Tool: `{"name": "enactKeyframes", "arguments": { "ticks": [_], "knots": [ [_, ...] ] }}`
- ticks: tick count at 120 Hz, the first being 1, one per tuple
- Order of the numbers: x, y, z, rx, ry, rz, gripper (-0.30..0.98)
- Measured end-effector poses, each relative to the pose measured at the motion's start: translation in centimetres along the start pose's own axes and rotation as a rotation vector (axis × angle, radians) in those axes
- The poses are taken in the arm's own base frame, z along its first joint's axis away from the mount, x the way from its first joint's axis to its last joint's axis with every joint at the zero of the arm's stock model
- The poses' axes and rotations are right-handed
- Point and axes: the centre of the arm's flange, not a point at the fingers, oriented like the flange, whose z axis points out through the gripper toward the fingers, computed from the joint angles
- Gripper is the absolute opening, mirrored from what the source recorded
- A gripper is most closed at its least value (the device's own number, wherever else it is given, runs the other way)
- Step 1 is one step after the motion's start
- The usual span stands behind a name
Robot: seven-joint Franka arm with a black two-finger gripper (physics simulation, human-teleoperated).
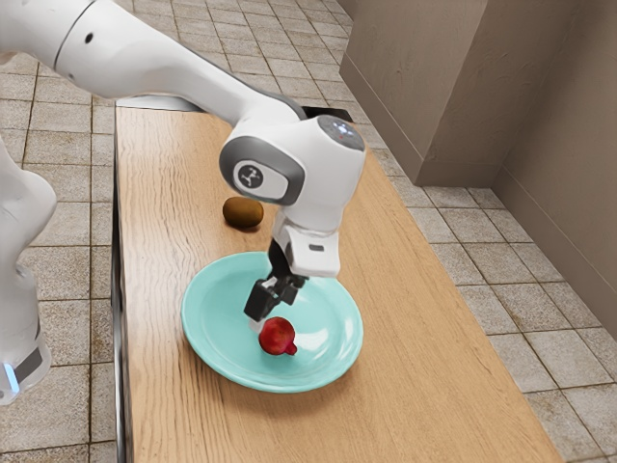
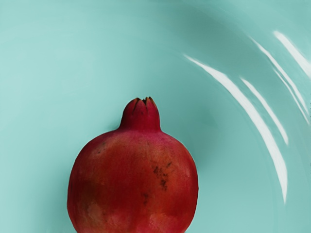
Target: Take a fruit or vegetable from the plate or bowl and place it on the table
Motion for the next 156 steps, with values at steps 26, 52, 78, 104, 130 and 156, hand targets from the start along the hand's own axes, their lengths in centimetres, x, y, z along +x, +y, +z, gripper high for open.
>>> {"name": "enactKeyframes", "arguments": {
  "ticks": [26,52,78,104,130,156],
  "knots": [
    [-1.0,0.7,0.0,-0.017,0.027,0.037,0.69],
    [0.0,1.1,0.7,-0.012,0.045,0.077,0.69],
    [0.0,0.4,1.9,-0.012,0.05,0.083,0.69],
    [-0.1,-0.7,2.5,-0.008,0.057,0.076,0.69],
    [0.2,-1.1,3.2,-0.005,0.06,0.08,0.69],
    [0.3,-1.8,4.6,-0.005,0.057,0.074,0.69]
  ]
}}
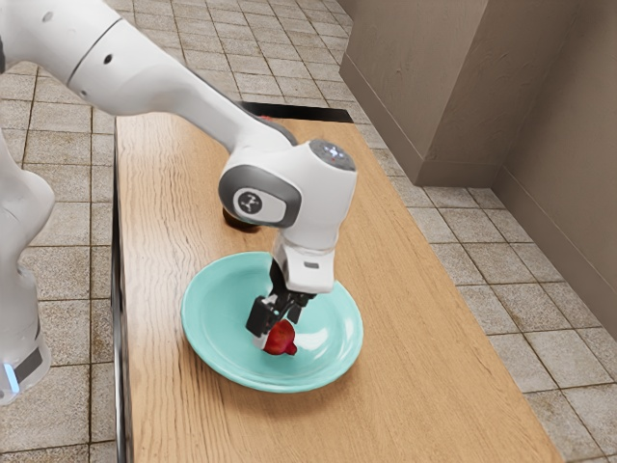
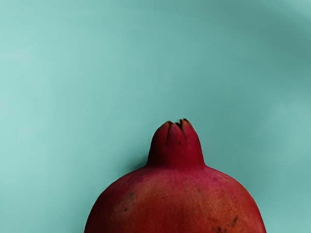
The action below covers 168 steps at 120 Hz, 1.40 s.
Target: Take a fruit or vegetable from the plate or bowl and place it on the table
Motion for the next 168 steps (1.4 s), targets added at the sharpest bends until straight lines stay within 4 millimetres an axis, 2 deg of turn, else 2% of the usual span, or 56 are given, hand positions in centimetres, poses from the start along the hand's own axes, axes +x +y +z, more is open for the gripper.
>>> {"name": "enactKeyframes", "arguments": {
  "ticks": [24,45,65,74,82,89,97,112,121,130,144,155,168],
  "knots": [
    [0.3,-0.3,0.7,0.002,0.015,-0.003,0.67],
    [0.1,-1.0,0.2,0.007,0.046,-0.032,0.36],
    [0.2,-1.3,-0.2,0.029,0.06,-0.041,0.33],
    [0.7,-1.3,-1.3,0.064,0.071,-0.022,0.32],
    [2.5,-0.8,-4.3,0.13,0.106,0.022,0.32],
    [5.0,-0.4,-7.2,0.195,0.142,0.07,0.34],
    [8.1,0.2,-9.0,0.242,0.165,0.118,0.33],
    [12.9,2.2,-10.8,0.292,0.199,0.204,0.34],
    [15.5,3.2,-9.9,0.289,0.196,0.242,0.34],
    [16.6,3.7,-8.7,0.283,0.184,0.261,0.33],
    [18.1,3.2,-7.8,0.277,0.182,0.264,0.35],
    [18.2,3.4,-8.3,0.273,0.193,0.263,0.51],
    [18.2,3.6,-10.3,0.281,0.23,0.255,0.6]
  ]
}}
